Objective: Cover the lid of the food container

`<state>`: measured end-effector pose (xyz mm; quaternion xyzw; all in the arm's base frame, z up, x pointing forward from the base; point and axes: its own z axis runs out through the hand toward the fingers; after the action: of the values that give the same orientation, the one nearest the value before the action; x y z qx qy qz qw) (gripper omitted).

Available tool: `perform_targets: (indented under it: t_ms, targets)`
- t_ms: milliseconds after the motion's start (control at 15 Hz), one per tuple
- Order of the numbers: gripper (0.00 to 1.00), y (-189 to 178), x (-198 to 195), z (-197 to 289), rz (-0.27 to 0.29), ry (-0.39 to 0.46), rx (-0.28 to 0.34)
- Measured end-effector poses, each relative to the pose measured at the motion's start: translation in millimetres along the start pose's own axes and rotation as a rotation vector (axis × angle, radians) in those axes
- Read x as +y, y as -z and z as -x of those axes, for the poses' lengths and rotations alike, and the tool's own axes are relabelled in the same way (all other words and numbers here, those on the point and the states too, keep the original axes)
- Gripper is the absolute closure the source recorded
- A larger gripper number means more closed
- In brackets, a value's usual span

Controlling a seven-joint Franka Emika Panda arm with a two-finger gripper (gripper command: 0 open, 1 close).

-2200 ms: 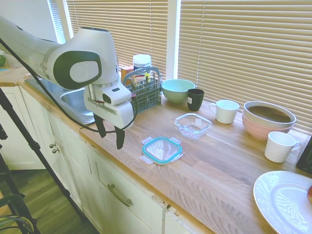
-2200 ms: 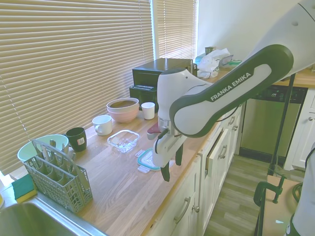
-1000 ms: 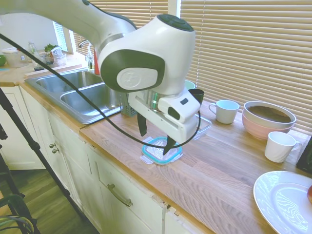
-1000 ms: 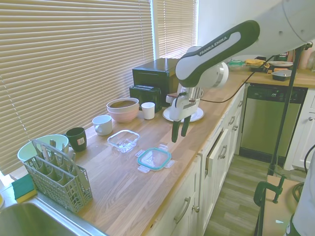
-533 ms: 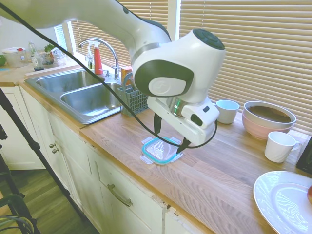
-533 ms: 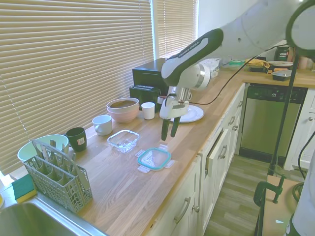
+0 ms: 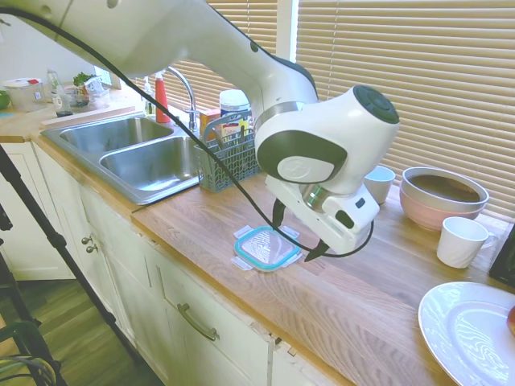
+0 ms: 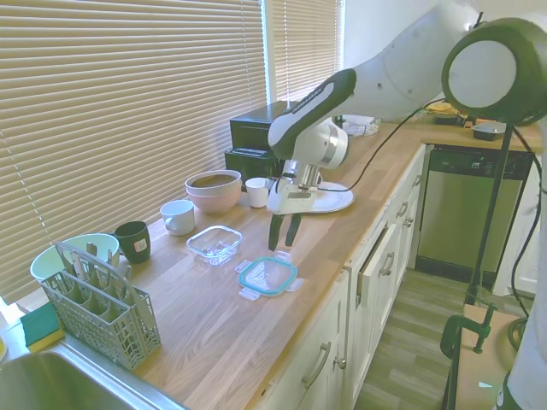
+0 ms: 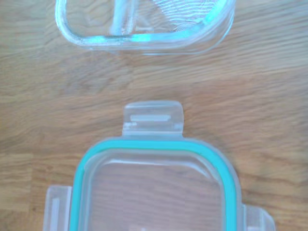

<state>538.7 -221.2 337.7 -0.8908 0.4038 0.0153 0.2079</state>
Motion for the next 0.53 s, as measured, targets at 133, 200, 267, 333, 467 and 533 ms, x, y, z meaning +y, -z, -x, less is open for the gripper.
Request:
perform_targets:
  t_ms: [133, 200, 267, 333, 467, 533]
  targets:
    - [0.00, -12.3, 0.6, -6.9, -0.001, -0.013, -0.014]
    - [0.00, -16.8, 2.4, -9.3, -0.002, -0.017, -0.021]
    - [0.00, -19.0, 4.1, -11.2, -0.004, -0.021, -0.029]
    - [0.00, -18.9, 3.9, -12.9, -0.010, -0.025, -0.037]
    - [0.00, -19.7, 3.1, -14.3, -0.014, -0.029, -0.049]
    - [0.00, -20.7, 1.7, -13.7, -0.014, -0.028, -0.053]
